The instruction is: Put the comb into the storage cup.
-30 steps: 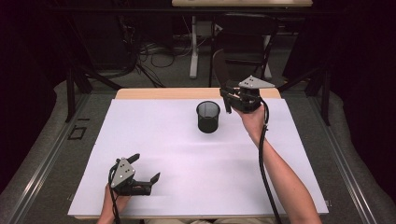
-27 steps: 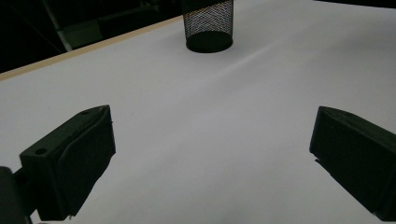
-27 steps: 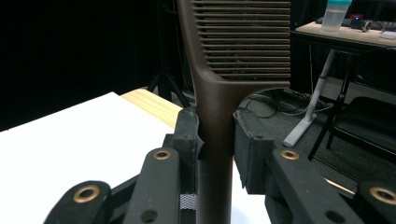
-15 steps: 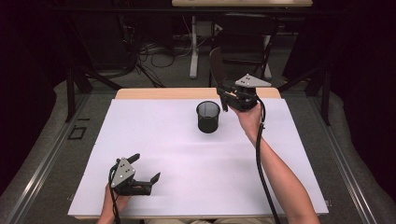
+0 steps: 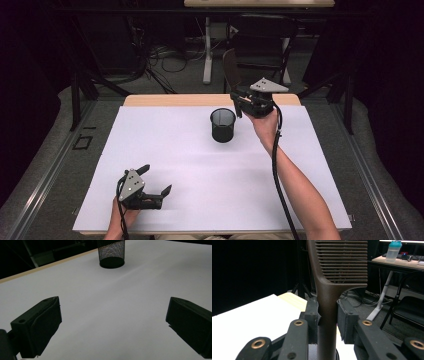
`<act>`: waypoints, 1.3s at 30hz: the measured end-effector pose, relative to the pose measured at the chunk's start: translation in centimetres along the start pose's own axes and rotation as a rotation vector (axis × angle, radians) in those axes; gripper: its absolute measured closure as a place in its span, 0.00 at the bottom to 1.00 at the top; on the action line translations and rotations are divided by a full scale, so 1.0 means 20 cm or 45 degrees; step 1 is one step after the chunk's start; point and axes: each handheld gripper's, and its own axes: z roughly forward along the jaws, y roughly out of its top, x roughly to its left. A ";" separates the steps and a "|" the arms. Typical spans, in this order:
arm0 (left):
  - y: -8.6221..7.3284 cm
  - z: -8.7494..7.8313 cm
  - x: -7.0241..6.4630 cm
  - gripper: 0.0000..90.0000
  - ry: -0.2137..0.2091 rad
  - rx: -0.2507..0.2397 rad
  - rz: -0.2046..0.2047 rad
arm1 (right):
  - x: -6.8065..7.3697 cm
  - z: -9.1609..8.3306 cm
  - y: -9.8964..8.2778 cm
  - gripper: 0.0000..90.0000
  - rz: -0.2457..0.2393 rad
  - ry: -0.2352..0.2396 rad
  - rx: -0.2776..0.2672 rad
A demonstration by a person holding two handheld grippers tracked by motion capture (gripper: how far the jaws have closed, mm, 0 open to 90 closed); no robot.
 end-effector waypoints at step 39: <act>0.00 0.01 0.00 0.00 -0.002 0.009 0.005 | 0.04 0.15 0.05 0.81 0.012 0.025 -0.008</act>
